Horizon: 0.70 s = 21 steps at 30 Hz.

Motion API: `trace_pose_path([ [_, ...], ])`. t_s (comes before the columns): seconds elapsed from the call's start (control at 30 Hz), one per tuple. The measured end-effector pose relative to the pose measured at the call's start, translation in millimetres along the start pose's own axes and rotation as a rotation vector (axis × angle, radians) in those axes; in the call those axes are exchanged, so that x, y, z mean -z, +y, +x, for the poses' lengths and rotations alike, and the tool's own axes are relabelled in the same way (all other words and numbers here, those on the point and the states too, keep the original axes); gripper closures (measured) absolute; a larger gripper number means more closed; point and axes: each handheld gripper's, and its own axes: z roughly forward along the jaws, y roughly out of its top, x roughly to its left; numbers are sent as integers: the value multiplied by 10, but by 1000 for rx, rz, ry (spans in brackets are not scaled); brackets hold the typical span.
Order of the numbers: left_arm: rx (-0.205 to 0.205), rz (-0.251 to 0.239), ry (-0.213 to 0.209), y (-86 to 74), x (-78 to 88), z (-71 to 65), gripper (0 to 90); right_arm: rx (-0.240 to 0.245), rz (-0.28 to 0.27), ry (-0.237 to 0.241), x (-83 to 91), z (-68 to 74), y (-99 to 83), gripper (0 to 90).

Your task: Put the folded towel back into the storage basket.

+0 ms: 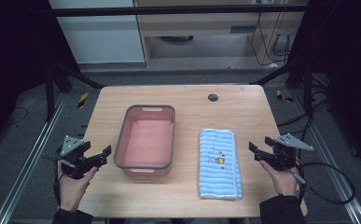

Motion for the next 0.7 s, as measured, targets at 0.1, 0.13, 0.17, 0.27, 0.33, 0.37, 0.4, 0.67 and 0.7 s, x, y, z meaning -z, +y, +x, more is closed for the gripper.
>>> trace_pose_path([
  [0.1, -14, -18, -19, 55, 33, -101, 194, -3, 3, -11, -13, -16, 36, 317],
  [0.13, -20, -23, -22, 67, 43, -126, 195, 2, 2, -12, -16, -10, 42, 322],
  [0.17, -20, -23, -22, 67, 43, -126, 198, 2, 2, -12, -16, -10, 42, 322],
  [0.27, -16, -41, -51, 109, 68, -209, 205, 8, -5, -6, -15, 8, 87, 324],
  [0.33, -19, -46, -62, 125, 73, -245, 212, 10, -15, 0, -11, 17, 120, 326],
  [0.37, -18, -44, -66, 132, 70, -263, 214, 14, -15, 2, -11, 23, 138, 326],
  [0.4, -18, -44, -66, 132, 70, -263, 216, 14, -15, 2, -11, 23, 138, 326],
  [0.67, -30, -43, -103, 190, 26, -434, 239, 43, -23, 22, -19, 108, 296, 341],
  [0.7, -30, -43, -103, 190, 26, -434, 241, 41, -26, 23, -23, 118, 312, 342],
])
